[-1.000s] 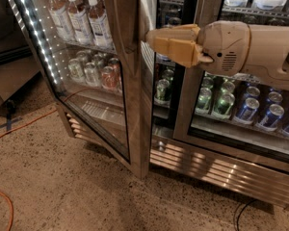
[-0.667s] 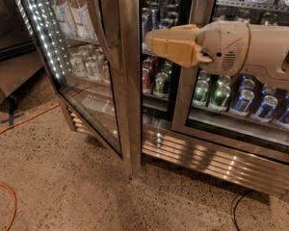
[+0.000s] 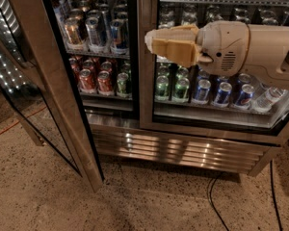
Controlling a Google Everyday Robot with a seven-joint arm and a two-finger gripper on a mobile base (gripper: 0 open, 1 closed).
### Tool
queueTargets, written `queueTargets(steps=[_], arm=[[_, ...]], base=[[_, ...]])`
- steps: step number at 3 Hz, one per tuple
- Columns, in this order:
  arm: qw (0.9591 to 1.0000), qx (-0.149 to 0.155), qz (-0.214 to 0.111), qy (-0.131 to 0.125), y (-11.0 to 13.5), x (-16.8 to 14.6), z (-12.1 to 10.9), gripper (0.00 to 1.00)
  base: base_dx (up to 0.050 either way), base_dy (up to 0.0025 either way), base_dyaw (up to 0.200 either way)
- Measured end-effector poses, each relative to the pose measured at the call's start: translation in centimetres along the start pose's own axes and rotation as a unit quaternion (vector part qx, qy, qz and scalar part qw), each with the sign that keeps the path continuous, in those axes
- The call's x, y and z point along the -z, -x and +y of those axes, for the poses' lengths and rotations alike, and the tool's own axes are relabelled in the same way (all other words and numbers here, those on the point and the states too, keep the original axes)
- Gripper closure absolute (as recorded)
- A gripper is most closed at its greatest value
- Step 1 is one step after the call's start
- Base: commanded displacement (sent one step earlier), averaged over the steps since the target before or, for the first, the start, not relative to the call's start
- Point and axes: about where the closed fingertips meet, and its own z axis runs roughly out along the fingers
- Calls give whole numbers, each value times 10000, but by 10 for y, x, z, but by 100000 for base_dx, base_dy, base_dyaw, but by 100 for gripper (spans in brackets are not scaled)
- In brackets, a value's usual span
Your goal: Open left fridge door
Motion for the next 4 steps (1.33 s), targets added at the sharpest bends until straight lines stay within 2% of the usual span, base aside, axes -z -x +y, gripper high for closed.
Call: queueTargets(steps=[1,4], arm=[[10000,0,0,0,0,0,0,81],[10000,0,0,1,0,0,0,11]], base=[[0,0,0],[0,0,0]])
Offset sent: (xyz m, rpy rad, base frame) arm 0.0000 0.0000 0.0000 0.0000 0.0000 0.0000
